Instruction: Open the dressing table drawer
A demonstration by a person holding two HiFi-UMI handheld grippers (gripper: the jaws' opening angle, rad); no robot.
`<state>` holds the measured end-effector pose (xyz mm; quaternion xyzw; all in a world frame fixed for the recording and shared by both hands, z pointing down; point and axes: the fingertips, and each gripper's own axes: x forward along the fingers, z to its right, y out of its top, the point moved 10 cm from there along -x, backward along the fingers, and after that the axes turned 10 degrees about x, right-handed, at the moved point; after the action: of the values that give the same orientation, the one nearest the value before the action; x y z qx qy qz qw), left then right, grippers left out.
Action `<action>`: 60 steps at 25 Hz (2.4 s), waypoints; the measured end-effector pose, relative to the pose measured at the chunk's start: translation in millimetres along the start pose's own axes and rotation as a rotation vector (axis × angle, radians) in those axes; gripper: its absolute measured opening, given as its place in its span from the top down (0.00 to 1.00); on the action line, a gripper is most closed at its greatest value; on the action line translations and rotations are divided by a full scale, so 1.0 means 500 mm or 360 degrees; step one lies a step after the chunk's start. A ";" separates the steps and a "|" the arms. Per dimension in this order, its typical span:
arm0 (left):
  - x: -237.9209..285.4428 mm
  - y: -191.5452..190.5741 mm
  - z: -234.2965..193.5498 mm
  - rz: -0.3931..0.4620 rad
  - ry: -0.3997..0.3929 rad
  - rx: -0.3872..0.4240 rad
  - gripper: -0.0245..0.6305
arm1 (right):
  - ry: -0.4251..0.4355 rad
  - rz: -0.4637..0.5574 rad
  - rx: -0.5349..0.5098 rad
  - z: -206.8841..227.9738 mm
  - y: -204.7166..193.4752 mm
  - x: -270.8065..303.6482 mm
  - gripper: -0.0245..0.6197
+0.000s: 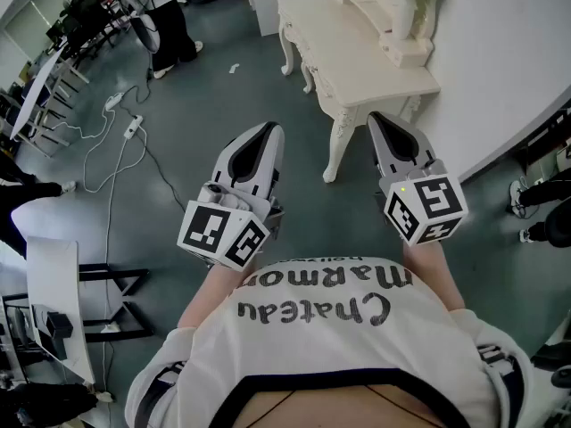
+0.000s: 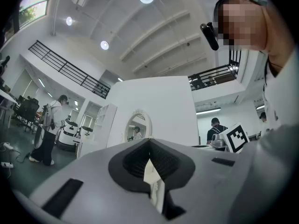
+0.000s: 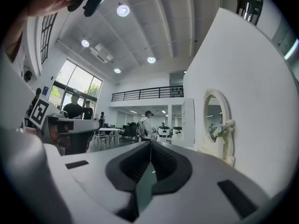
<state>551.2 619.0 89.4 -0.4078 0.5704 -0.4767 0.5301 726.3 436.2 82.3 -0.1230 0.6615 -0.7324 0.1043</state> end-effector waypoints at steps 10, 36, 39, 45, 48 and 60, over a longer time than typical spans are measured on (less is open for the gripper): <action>0.053 -0.008 0.007 0.0045 0.0016 0.0013 0.93 | 0.0020 0.0014 -0.0027 0.055 0.010 0.022 0.92; 0.371 -0.111 -0.363 0.0095 -0.0071 -0.0047 0.93 | 0.0132 0.0031 0.0023 0.181 0.016 0.520 0.92; 0.416 -0.106 -0.439 0.0144 -0.0097 -0.0011 0.93 | 0.0133 0.0083 0.0003 0.185 0.031 0.603 0.92; 0.473 -0.146 -0.542 0.0143 -0.0122 -0.0030 0.93 | 0.0128 0.0055 -0.0003 0.196 0.006 0.724 0.92; 0.501 -0.169 -0.579 0.0102 -0.0136 -0.0078 0.93 | 0.0125 0.0017 0.0022 0.212 -0.002 0.779 0.92; 0.705 -0.233 -0.793 0.0048 -0.0103 -0.0148 0.93 | 0.0289 0.0033 0.0026 0.310 0.014 1.118 0.92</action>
<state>115.3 296.1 120.5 -0.4387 0.5805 -0.4282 0.5359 245.6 112.8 113.8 -0.0485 0.6635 -0.7448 0.0524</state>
